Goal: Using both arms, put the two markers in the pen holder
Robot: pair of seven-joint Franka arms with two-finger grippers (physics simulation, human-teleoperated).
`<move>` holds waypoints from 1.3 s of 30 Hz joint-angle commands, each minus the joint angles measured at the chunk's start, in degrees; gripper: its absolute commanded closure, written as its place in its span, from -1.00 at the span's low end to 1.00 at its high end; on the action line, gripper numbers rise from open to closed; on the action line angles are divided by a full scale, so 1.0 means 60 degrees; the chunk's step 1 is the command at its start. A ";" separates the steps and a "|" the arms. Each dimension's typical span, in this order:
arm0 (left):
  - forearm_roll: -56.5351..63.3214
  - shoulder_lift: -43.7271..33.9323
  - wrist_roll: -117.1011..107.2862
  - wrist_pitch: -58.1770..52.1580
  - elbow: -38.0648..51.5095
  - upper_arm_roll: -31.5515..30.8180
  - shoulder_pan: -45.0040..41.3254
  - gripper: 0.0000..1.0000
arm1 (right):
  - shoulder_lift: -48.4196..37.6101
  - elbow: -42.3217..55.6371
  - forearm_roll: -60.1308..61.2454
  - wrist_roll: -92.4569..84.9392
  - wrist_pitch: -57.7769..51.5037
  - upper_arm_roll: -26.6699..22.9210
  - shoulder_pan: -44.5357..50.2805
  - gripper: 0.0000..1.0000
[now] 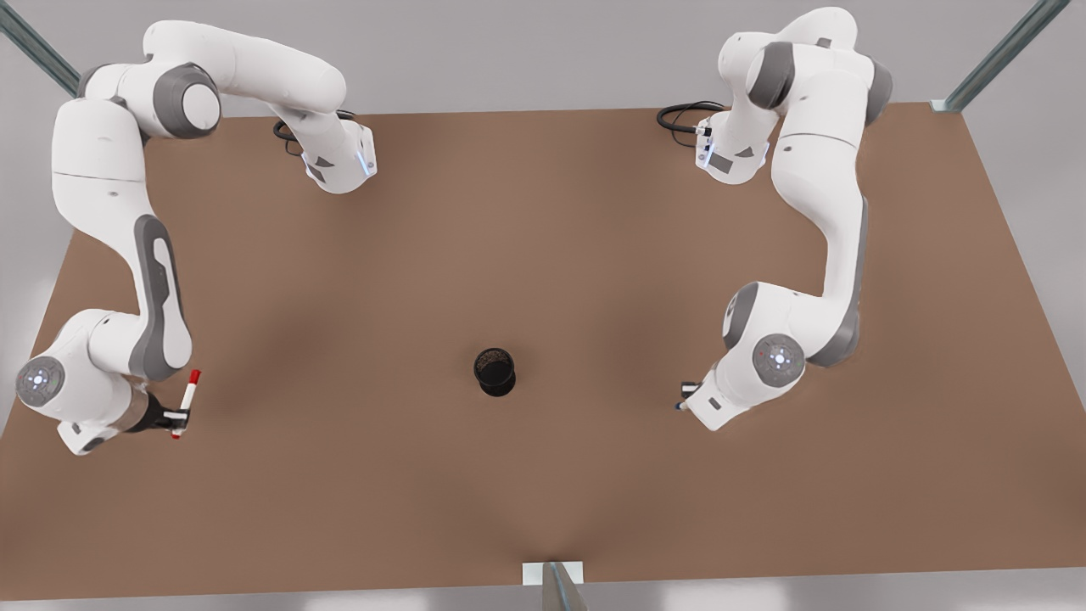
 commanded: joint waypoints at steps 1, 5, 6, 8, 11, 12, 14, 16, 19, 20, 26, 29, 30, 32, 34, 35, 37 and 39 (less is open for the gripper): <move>-0.0091 -0.0094 -0.2301 -0.1365 0.0402 -0.0020 -0.0515 0.57 | -0.0405 0.0019 -0.0114 0.0173 -0.0406 0.0433 0.0007 0.57; -0.0091 -0.0050 -0.4996 -0.1058 0.1208 -0.0591 -0.1439 0.57 | -0.0742 0.0502 -0.0128 0.0818 -0.0597 0.1882 0.0022 0.57; -0.0091 -0.0050 -0.5362 -0.0882 0.1280 -0.0767 -0.1454 0.57 | -0.0771 0.0737 -0.0143 0.1110 -0.0611 0.2147 0.0080 0.57; -0.0091 -0.0050 -0.6373 -0.0092 0.1441 -0.1031 -0.1790 0.57 | -0.0757 0.0854 -0.0172 0.1521 -0.0582 0.2600 0.0169 0.57; -0.0091 -0.0007 -0.7618 0.1417 0.1457 -0.1046 -0.2361 0.57 | -0.0757 0.1307 -0.0202 0.1990 -0.0597 0.3158 0.0519 0.57; -0.0091 0.0008 -0.7881 0.1709 0.1457 -0.1031 -0.2507 0.57 | -0.0757 0.1411 -0.0202 0.2310 -0.0597 0.3158 0.0724 0.57; -0.0091 0.0111 -0.8498 0.2369 0.1457 -0.0987 -0.2904 0.57 | -0.0757 0.1747 -0.0202 0.3439 -0.0713 0.3055 0.1501 0.57; -0.0091 0.0184 -0.8849 0.2794 0.1457 -0.0973 -0.3153 0.57 | -0.0757 0.1982 -0.0260 0.4684 -0.0816 0.3026 0.2233 0.57; -0.0135 0.0506 -0.8894 0.2868 0.1340 -0.0958 -0.3211 0.57 | -0.0757 0.2217 -0.0816 0.6325 -0.0977 0.3069 0.3098 0.57; -0.0281 0.0638 -0.8908 0.2824 0.1325 -0.0973 -0.3328 0.57 | -0.0757 0.2246 -0.0831 0.6911 -0.1139 0.3040 0.3420 0.57; -0.0457 0.0887 -0.9113 0.2751 0.1281 -0.0973 -0.3416 0.56 | -0.0757 0.2261 -0.0817 0.7746 -0.1124 0.3143 0.3977 0.57; -0.0208 0.1077 -0.9084 0.2751 0.1281 -0.0943 -0.3783 -1.00 | -0.0757 0.2246 -0.0831 0.7820 -0.1095 0.3128 0.4007 0.57; -0.0208 0.1077 -0.9084 0.2751 0.1281 -0.0943 -0.3812 -1.00 | -0.0757 0.2246 -0.0831 0.7835 -0.1109 0.3128 0.4036 0.57; -0.0208 0.0946 -0.8690 0.2094 0.1281 -0.0914 -0.3432 -1.00 | -0.0742 0.2275 -0.1109 0.7864 -0.1007 0.3143 0.4256 0.57; -0.0691 0.0536 -0.5468 0.0013 0.1295 -0.1002 -0.1880 -1.00 | -0.0742 0.2348 -0.1154 0.7878 -0.0744 0.3158 0.4402 0.57; -0.0779 0.0360 -0.3930 -0.1027 0.1295 -0.1002 -0.1132 -1.00 | -0.0742 0.2363 -0.1154 0.8039 -0.0699 0.3172 0.4461 0.57; -0.0721 -0.0006 -0.1293 -0.2726 0.1295 -0.0973 0.0273 -1.00 | -0.0713 0.2290 -0.1168 0.8054 -0.0481 0.3158 0.4665 0.57; -0.0369 -0.0314 0.0333 -0.3357 0.1340 -0.0856 0.1124 -1.00 | -0.0757 0.2114 -0.1183 0.8054 0.0413 0.3158 0.4812 0.57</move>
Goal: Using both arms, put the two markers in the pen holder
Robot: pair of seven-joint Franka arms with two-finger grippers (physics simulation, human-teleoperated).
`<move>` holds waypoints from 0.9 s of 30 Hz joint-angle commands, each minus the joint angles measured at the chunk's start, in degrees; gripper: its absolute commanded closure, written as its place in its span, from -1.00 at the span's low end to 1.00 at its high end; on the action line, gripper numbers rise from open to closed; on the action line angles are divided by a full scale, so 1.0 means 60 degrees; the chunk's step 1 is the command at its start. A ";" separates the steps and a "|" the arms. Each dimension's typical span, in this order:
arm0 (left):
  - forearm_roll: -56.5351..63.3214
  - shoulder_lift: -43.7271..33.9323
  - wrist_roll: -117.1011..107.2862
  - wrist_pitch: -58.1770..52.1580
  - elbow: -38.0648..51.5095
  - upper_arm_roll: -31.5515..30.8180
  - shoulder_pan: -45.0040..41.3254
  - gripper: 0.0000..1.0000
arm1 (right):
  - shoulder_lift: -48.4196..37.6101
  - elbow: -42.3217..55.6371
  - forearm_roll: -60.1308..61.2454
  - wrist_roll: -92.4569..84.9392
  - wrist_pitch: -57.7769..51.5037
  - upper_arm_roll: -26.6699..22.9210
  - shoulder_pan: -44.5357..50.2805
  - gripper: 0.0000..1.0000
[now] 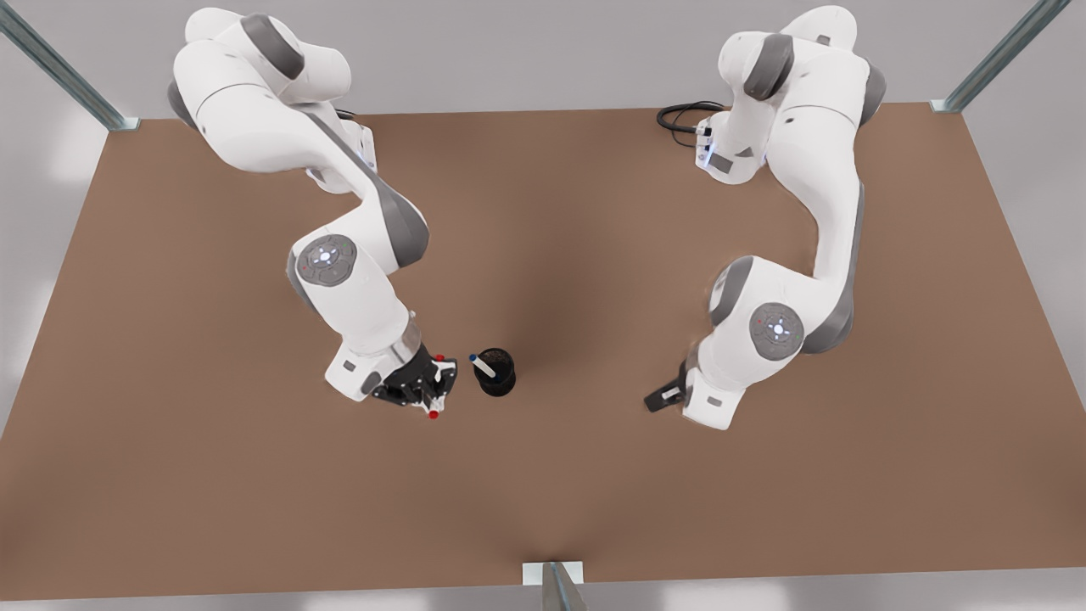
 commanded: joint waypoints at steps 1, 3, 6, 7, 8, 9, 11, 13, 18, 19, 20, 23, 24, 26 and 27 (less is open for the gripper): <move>0.0537 -0.0492 0.6430 -0.2920 0.0012 0.0054 0.0723 -1.00 | -0.0016 -0.0053 -0.0512 0.2349 0.1271 0.0018 0.0139 0.57; 0.1388 -0.1459 0.6505 -0.3037 0.0012 0.0054 0.1133 -1.00 | -0.0016 -0.0229 -0.1244 0.2567 0.1989 0.0004 0.0286 0.57; 0.1270 -0.4607 0.6578 -0.2964 -0.2901 0.0318 0.1748 -1.00 | -0.0338 -0.0814 -0.1786 0.3432 0.2618 0.0018 0.0344 0.57; 0.0876 -0.4828 0.6593 -0.2949 -0.3006 0.0625 0.1661 -1.00 | -0.0529 -0.1459 -0.2343 0.4193 0.3292 0.0018 0.0286 0.57; 0.0714 -0.4815 0.6607 -0.2978 -0.2904 0.0640 0.1719 -1.00 | -0.0646 -0.1796 -0.2796 0.4780 0.3498 0.0018 0.0344 0.57; 0.0728 -0.4770 0.6622 -0.3008 -0.2786 0.0625 0.1705 -1.00 | -0.0690 -0.2103 -0.3366 0.5318 0.3980 0.0018 0.0359 0.57; 0.0729 -0.4624 0.6593 -0.3008 -0.2786 0.0625 0.1675 -1.00 | -0.0617 -0.2455 -0.5491 0.7679 0.4099 0.0018 0.0681 0.57; 0.0699 -0.4580 0.6578 -0.3022 -0.2800 0.0640 0.1763 -1.00 | -0.0368 -0.2470 -0.7118 0.9701 0.4231 0.0004 0.0930 0.57; 0.0699 -0.4448 0.6607 -0.3008 -0.2800 0.0640 0.1734 -1.00 | -0.0309 -0.2470 -0.7763 1.1768 0.4158 0.0004 0.1048 0.57; 0.0714 -0.4433 0.6607 -0.2964 -0.2800 0.0640 0.1763 -1.00 | -0.0441 -0.2660 -0.7734 1.1753 0.4128 0.0018 0.0974 0.57; 0.0758 -0.4433 0.6607 -0.2964 -0.2800 0.0640 0.1763 -1.00 | -0.0617 -0.3041 -0.7719 1.1797 0.4158 0.0018 0.0901 0.57; 0.0758 -0.4331 0.6593 -0.2964 -0.2800 0.0640 0.1763 -1.00 | -0.0924 -0.3758 -0.7763 1.2192 0.4318 0.0253 0.0579 0.57; 0.0758 -0.4316 0.6607 -0.2964 -0.2800 0.0640 0.1734 -1.00 | -0.1041 -0.3993 -0.7749 1.2251 0.4348 0.0253 0.0549 0.57; 0.0758 -0.4301 0.6607 -0.2964 -0.2800 0.0640 0.1719 -1.00 | -0.1056 -0.4154 -0.7822 1.2529 0.4362 0.0267 0.0593 0.57; 0.0758 -0.4287 0.6607 -0.2949 -0.2800 0.0640 0.1719 -1.00 | -0.1085 -0.4286 -0.7967 1.2544 0.4363 0.0267 0.0550 0.57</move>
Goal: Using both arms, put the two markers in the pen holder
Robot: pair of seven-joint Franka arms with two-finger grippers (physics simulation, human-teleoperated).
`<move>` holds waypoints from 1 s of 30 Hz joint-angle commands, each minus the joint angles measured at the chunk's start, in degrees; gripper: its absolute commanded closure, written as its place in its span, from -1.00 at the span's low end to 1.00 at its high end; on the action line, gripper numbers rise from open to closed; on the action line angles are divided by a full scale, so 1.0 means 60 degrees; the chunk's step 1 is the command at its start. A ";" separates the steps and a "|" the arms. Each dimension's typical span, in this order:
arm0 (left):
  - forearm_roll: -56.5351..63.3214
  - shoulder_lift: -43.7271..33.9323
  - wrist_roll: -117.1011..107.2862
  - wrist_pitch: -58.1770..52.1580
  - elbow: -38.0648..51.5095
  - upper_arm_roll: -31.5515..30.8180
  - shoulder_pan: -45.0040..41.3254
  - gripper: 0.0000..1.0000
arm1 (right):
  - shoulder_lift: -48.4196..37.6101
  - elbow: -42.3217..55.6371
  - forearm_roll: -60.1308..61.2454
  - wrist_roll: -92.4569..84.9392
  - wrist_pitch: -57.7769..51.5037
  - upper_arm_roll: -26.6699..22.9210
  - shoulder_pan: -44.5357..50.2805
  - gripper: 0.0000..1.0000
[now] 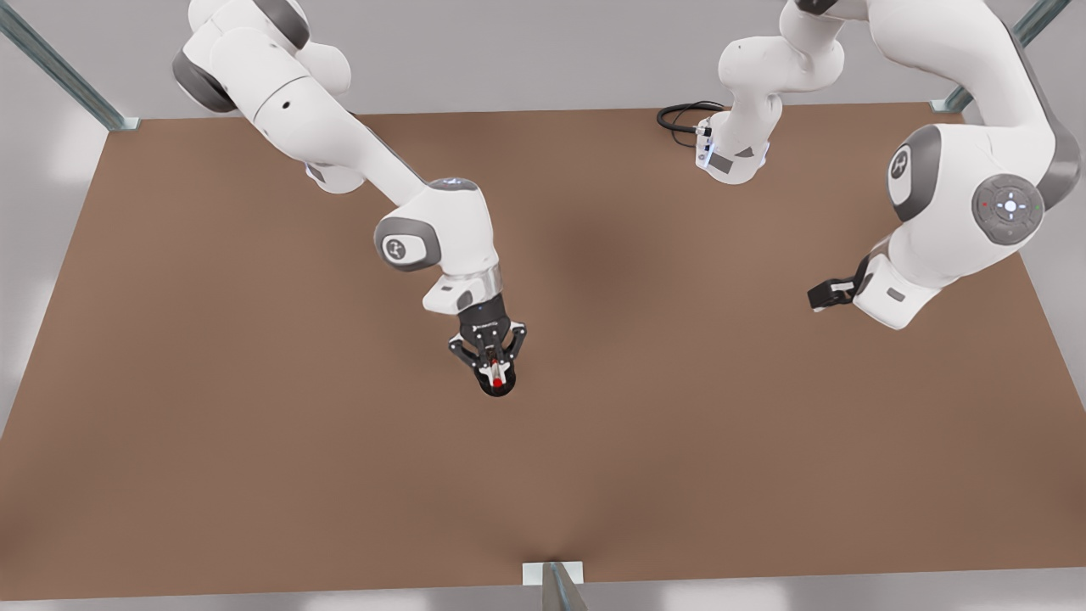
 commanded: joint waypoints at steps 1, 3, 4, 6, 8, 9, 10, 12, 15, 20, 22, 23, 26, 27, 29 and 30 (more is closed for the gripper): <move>0.0011 0.0001 0.1481 -0.0013 0.0005 -0.0002 0.0014 -1.00 | -0.0010 -0.0196 -0.0683 0.5265 0.0082 0.0010 -0.0008 0.57; 0.0011 0.0075 0.1481 -0.0013 0.0005 -0.0002 0.0014 -1.00 | 0.0004 -0.0577 -0.1533 0.5690 0.0067 -0.0004 -0.0023 0.57; 0.0011 0.0089 0.1481 0.0001 0.0005 -0.0002 0.0014 -1.00 | 0.0034 -0.0680 -0.2075 0.6158 0.0067 -0.0004 -0.0023 0.57; -0.0004 0.0133 0.1481 0.0001 0.0019 -0.0002 0.0029 -1.00 | 0.0078 -0.0694 -0.2456 0.6495 0.0053 -0.0019 -0.0023 0.57; -0.0018 0.0133 0.1481 0.0001 0.0005 -0.0002 0.0029 -1.00 | 0.0209 -0.0812 -0.3496 0.7418 0.0053 -0.0019 -0.0023 0.57; -0.0018 0.0133 0.1481 0.0001 0.0005 -0.0002 0.0029 -1.00 | 0.0253 -0.0812 -0.3803 0.7448 0.0038 -0.0019 -0.0023 0.57; -0.0018 0.0148 0.1481 0.0001 0.0005 -0.0002 0.0029 -1.00 | 0.0312 -0.0797 -0.4418 0.7770 0.0023 -0.0077 -0.0037 0.57; -0.0018 0.0192 0.1481 0.0016 0.0019 -0.0002 0.0029 -1.00 | 0.0371 -0.0695 -0.4786 0.8107 0.0009 -0.0107 -0.0038 0.57; -0.0004 0.0250 0.1481 0.0016 0.0019 -0.0002 0.0043 -1.00 | 0.0371 -0.0768 -0.4800 0.8122 -0.0079 -0.0107 0.0006 0.57; 0.0011 0.0368 0.1481 0.0016 0.0019 -0.0002 0.0058 -1.00 | 0.0546 -0.1119 -0.5650 0.8986 -0.0577 -0.0107 0.0197 0.57; 0.0011 0.0397 0.1481 0.0016 0.0019 -0.0002 0.0058 -1.00 | 0.0532 -0.1455 -0.5782 0.9045 -0.0782 -0.0092 0.0197 0.57; 0.0011 0.0412 0.1481 0.0016 0.0019 -0.0002 0.0058 -1.00 | 0.0415 -0.1836 -0.5782 0.9235 -0.0943 -0.0019 0.0168 0.34; 0.0011 0.0426 0.1481 0.0031 0.0034 -0.0002 0.0058 -1.00 | 0.0415 -0.2086 -0.5797 0.9221 -0.0900 0.0010 0.0153 -1.00; 0.0011 0.0412 0.1481 0.0031 0.0034 -0.0002 0.0043 -1.00 | 0.0415 -0.1984 -0.5797 0.9133 -0.0870 0.0010 0.0124 -1.00; -0.0004 0.0412 0.1481 0.0031 0.0107 -0.0002 0.0043 -1.00 | 0.0151 -0.0933 -0.3449 0.6885 -0.0957 0.0507 -0.0432 -1.00; 0.0011 0.0412 0.1481 0.0031 0.0136 -0.0017 0.0043 -1.00 | -0.0010 -0.0024 -0.0561 0.3665 -0.1570 0.0698 -0.0754 -1.00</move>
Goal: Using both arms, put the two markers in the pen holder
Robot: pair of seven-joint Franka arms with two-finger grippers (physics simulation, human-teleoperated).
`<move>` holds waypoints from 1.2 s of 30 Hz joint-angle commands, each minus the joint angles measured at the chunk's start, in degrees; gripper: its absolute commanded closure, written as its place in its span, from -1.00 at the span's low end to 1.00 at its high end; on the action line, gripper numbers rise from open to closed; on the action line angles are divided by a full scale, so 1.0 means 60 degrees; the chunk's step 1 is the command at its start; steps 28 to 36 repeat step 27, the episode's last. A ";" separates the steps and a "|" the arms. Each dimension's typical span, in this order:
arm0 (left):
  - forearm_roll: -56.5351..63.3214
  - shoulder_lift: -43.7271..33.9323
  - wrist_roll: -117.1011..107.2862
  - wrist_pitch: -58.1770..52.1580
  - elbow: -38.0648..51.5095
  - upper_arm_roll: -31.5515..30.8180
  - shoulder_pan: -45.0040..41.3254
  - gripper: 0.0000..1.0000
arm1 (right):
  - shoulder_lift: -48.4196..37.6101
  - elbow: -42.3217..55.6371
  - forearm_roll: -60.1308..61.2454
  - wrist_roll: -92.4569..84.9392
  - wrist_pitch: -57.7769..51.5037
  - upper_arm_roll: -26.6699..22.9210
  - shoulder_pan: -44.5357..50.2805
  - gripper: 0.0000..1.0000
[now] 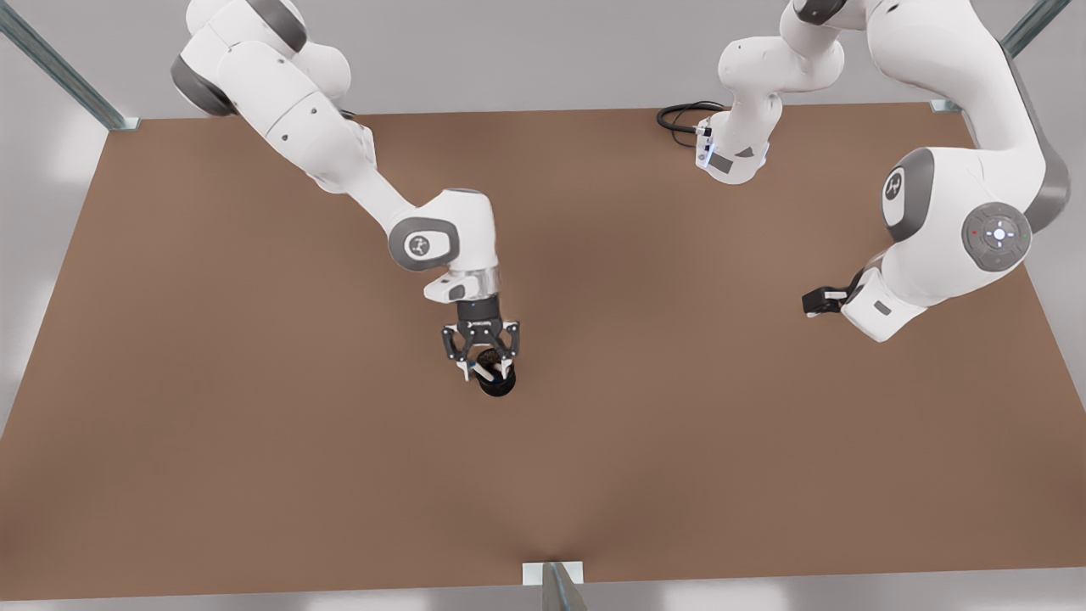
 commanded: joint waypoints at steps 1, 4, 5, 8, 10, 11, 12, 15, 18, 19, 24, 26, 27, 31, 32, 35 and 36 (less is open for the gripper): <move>-0.0003 -0.0011 0.0278 -0.0012 0.0099 -0.0021 0.0000 -1.00 | -0.0101 0.2131 0.5472 -0.5464 -0.2954 0.0379 -0.0228 -1.00; -0.0105 -0.0011 0.0278 -0.0012 0.0217 -0.0066 -0.0074 -1.00 | -0.2429 0.3002 1.1759 -1.2366 -0.5833 -0.4525 0.1796 -1.00; -0.0105 0.0047 0.0278 -0.0012 0.0232 -0.0095 -0.0103 -1.00 | -0.2985 0.2944 1.2990 -1.4214 -0.6550 -0.4803 0.0770 -1.00; -0.0090 0.0238 0.0278 -0.0042 0.0349 -0.0168 -0.0132 -1.00 | -0.3691 0.1522 1.4533 -1.7851 -0.7650 -0.6739 0.0622 -1.00; -0.0076 0.0267 0.0278 -0.0100 0.0378 -0.0168 -0.0147 -1.00 | -0.2432 0.3059 1.4724 -1.8833 -0.8090 -0.6710 0.0241 -1.00; -0.0076 0.0340 0.0278 -0.0115 0.0378 -0.0168 -0.0147 -1.00 | -0.1962 0.3748 1.4694 -1.8862 -0.8280 -0.6681 0.0124 -1.00; -0.0061 0.0399 0.0278 -0.0129 0.0407 -0.0168 -0.0147 -1.00 | -0.1465 0.4626 1.4680 -1.8877 -0.8778 -0.6637 0.0124 -1.00; -0.0061 0.0472 0.0278 -0.0159 0.0466 -0.0168 -0.0147 -1.00 | -0.1288 0.4980 1.4372 -1.8877 -0.8735 -0.6007 -0.0243 -1.00; -0.0061 0.0531 0.0278 -0.0159 0.0466 -0.0168 -0.0147 -1.00 | -0.1317 0.4951 1.4299 -1.8819 -0.8325 -0.6168 -0.0184 -1.00; -0.0076 0.0531 0.0278 -0.0159 0.0466 -0.0168 -0.0147 -1.00 | -0.1317 0.4951 1.4299 -1.8790 -0.8325 -0.6168 -0.0199 -1.00; -0.0061 0.0604 0.0278 -0.0173 0.0510 -0.0168 -0.0161 -1.00 | -0.1317 0.4951 1.4343 -1.8819 -0.8325 -0.6124 -0.0404 -1.00; -0.0061 0.0604 0.0278 -0.0173 0.0510 -0.0168 -0.0161 -1.00 | -0.1332 0.4951 1.4343 -1.8848 -0.8354 -0.6124 -0.0448 -1.00; -0.0061 0.0619 0.0278 -0.0173 0.0510 -0.0168 -0.0161 -1.00 | -0.1332 0.4950 1.4343 -1.8862 -0.8368 -0.6124 -0.0462 -1.00; -0.0061 0.0619 0.0278 -0.0173 0.0510 -0.0168 -0.0161 -1.00 | -0.1332 0.4950 1.4343 -1.8862 -0.8368 -0.6124 -0.0462 -1.00; -0.0061 0.0619 0.0278 -0.0173 0.0510 -0.0168 -0.0161 -1.00 | -0.1332 0.4950 1.4343 -1.8862 -0.8368 -0.6124 -0.0462 -1.00; -0.0061 0.0619 0.0278 -0.0173 0.0510 -0.0168 -0.0161 -1.00 | -0.1332 0.4950 1.4343 -1.8862 -0.8368 -0.6124 -0.0462 -1.00; -0.0061 0.0619 0.0278 -0.0173 0.0510 -0.0168 -0.0161 -1.00 | -0.1332 0.4950 1.4343 -1.8862 -0.8368 -0.6124 -0.0462 -1.00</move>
